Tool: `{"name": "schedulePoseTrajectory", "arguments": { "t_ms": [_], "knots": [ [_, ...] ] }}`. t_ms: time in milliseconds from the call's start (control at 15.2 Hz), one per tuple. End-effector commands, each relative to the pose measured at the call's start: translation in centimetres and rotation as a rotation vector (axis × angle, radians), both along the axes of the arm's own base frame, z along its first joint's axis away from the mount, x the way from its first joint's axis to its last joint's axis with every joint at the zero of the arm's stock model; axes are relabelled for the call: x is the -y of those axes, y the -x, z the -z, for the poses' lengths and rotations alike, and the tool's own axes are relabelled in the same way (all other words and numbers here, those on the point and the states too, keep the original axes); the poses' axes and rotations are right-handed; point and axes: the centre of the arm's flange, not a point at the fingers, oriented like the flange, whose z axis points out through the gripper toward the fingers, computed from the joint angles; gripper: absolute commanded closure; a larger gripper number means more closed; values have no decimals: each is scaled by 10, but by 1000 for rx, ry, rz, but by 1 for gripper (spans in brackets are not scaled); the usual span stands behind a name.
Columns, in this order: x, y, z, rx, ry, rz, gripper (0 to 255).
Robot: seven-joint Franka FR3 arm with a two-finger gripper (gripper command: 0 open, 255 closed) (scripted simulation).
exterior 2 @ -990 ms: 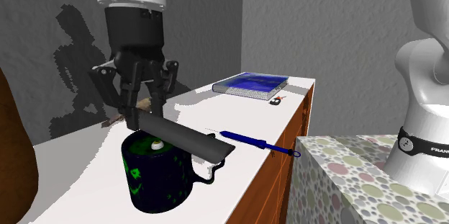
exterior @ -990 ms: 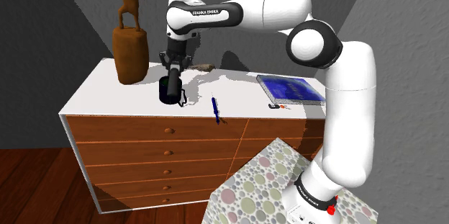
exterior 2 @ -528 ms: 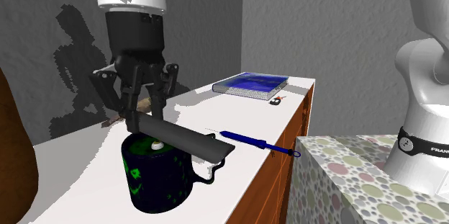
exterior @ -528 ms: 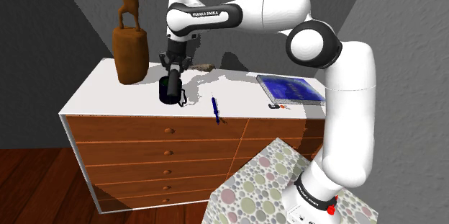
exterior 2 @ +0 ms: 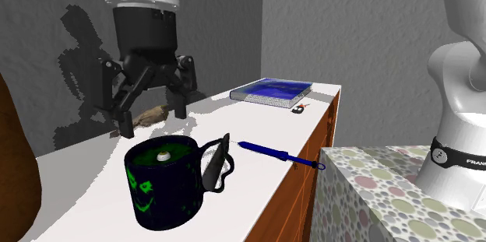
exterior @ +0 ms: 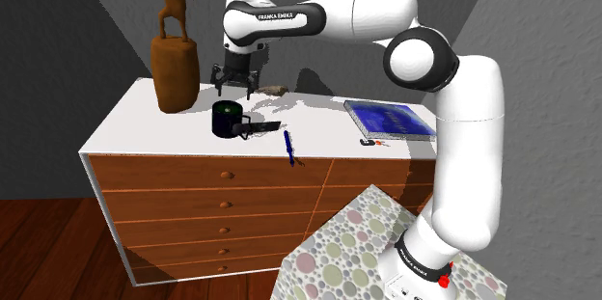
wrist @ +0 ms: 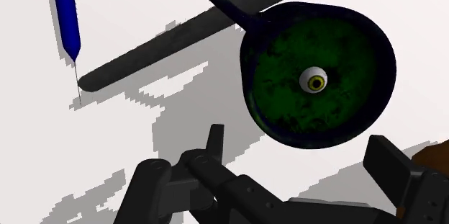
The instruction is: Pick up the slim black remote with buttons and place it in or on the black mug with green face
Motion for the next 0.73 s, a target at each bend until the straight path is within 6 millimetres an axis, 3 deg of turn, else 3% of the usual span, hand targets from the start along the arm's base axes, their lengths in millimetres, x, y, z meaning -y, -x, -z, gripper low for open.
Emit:
{"name": "schedulePoseTrajectory", "arguments": {
  "t_ms": [0, 132, 660],
  "knots": [
    [0, 1, -20, 0, 0, 0, 0],
    [1, 1, -44, 0, 0, 0, 0],
    [1, 1, -44, 0, 0, 0, 0]
  ]
}}
